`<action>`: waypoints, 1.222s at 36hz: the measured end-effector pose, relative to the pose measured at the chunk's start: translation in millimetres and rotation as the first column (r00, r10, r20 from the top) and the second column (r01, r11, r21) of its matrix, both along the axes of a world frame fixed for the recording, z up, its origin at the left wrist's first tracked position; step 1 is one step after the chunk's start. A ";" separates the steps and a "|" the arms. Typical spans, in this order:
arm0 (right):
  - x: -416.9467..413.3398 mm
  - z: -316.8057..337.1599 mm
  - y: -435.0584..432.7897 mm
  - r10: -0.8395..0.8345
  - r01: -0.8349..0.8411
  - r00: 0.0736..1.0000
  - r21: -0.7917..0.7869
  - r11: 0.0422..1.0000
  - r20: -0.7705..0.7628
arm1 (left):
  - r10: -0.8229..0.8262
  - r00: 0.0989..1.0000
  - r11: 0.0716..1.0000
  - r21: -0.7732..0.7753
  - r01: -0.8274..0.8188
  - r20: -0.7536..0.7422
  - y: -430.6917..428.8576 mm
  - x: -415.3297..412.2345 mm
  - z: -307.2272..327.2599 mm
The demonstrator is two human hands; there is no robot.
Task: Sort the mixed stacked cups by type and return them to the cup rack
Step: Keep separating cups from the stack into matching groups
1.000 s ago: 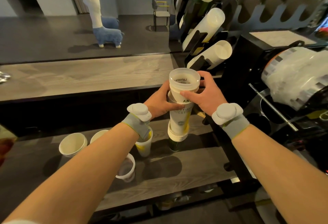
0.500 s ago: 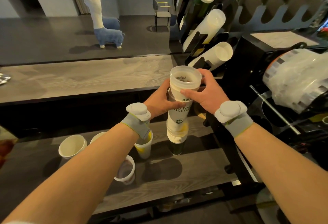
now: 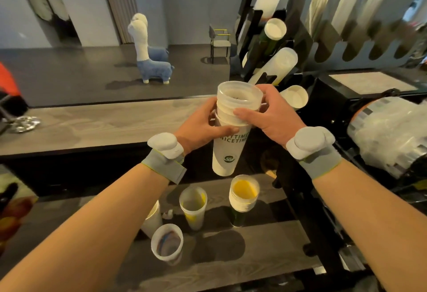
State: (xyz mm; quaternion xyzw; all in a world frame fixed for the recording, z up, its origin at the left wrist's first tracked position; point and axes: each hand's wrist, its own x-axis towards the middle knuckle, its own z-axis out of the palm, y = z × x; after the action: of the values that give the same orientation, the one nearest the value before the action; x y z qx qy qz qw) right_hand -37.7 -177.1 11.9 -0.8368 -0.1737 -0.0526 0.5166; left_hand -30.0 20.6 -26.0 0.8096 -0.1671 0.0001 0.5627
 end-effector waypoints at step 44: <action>2.9 -4.2 91.5 -0.073 0.071 0.997 0.201 0.977 0.002 | 0.356 0.930 0.911 -0.187 -0.367 -0.093 197.8 -75.2 -20.6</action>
State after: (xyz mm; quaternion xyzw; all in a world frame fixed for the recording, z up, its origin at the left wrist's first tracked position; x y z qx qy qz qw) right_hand -34.9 -85.6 7.7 -0.7858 -0.1393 -0.0925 0.5955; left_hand -105.2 218.4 -46.5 0.7652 0.0026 0.0981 0.6363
